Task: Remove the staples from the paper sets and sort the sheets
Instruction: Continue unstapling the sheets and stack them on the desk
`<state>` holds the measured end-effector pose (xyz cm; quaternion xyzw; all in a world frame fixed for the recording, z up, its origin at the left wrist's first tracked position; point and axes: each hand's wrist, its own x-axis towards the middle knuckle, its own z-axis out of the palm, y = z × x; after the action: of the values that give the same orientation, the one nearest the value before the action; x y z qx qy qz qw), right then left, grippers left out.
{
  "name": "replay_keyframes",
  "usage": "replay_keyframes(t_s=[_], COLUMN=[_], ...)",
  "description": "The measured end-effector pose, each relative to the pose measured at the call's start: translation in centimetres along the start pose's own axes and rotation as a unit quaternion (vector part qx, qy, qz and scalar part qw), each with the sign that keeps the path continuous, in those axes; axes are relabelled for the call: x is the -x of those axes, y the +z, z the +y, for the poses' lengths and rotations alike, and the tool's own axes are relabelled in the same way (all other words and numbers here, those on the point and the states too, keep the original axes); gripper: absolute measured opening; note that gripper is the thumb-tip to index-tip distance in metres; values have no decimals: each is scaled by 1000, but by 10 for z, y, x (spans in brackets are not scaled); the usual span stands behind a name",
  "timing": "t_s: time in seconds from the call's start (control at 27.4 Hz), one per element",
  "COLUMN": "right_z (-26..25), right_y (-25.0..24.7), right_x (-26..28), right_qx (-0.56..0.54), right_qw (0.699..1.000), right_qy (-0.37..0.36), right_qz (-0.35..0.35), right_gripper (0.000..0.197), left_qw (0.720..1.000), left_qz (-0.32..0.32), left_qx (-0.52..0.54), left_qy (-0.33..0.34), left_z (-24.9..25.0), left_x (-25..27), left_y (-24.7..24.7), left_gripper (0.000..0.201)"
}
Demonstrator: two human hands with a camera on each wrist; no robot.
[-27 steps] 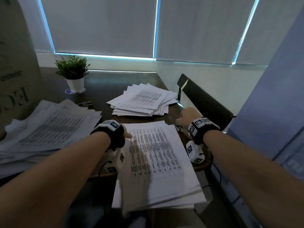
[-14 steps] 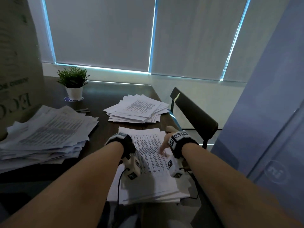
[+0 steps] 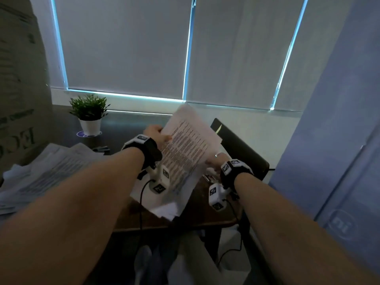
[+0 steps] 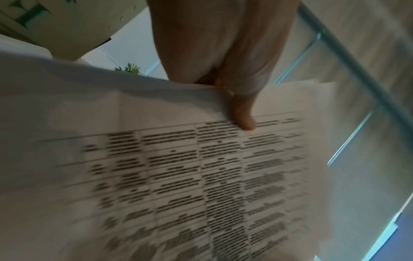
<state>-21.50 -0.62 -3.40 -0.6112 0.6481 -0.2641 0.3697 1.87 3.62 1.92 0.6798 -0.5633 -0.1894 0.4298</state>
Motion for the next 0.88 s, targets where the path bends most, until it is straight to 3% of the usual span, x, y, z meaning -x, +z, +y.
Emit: replay_keyframes(t_s=[0.07, 0.11, 0.22, 0.33, 0.4, 0.48, 0.55, 0.58, 0.66, 0.77, 0.88], right_z=[-17, -28, -40, -54, -68, -83, -94, -95, -86, -70, -67], right_y=[-18, -25, -38, -46, -45, -42, -41, -40, -34, -21, -17], right_x=[-16, -15, -33, -57, -68, -68, -71, -72, -88, -113, -126], right_qx=[-150, -195, -336, -384, -440, -453, -374, -294, -219, -228, -336], right_qw=[988, 980, 941, 917, 883, 870, 913, 946, 972, 969, 934], right_qy=[-16, -38, -38, -106, -163, -194, -159, -134, -82, -89, -115], right_qz=[23, 15, -8, 25, 7, -25, -25, -24, -23, 36, 43], right_gripper=[13, 8, 11, 27, 32, 33, 43, 45, 48, 48, 31], left_qw=[997, 995, 989, 982, 983, 984, 968, 957, 944, 943, 976], left_qz=[14, 21, 26, 30, 15, 44, 113, 129, 129, 131, 57], left_qx=[67, 67, 55, 106, 126, 143, 216, 255, 297, 300, 210], left_qy=[45, 75, 136, 155, 132, 92, 59, 57, 67, 61, 10], left_z=[26, 38, 65, 76, 74, 68, 59, 56, 54, 52, 32], left_x=[-9, -12, -22, -34, -40, -50, -66, -72, -78, -88, -106], left_y=[-5, -7, -15, -17, -12, -4, 3, 5, 11, 16, 22], left_gripper=[30, 32, 46, 32, 44, 56, 50, 42, 27, 37, 60])
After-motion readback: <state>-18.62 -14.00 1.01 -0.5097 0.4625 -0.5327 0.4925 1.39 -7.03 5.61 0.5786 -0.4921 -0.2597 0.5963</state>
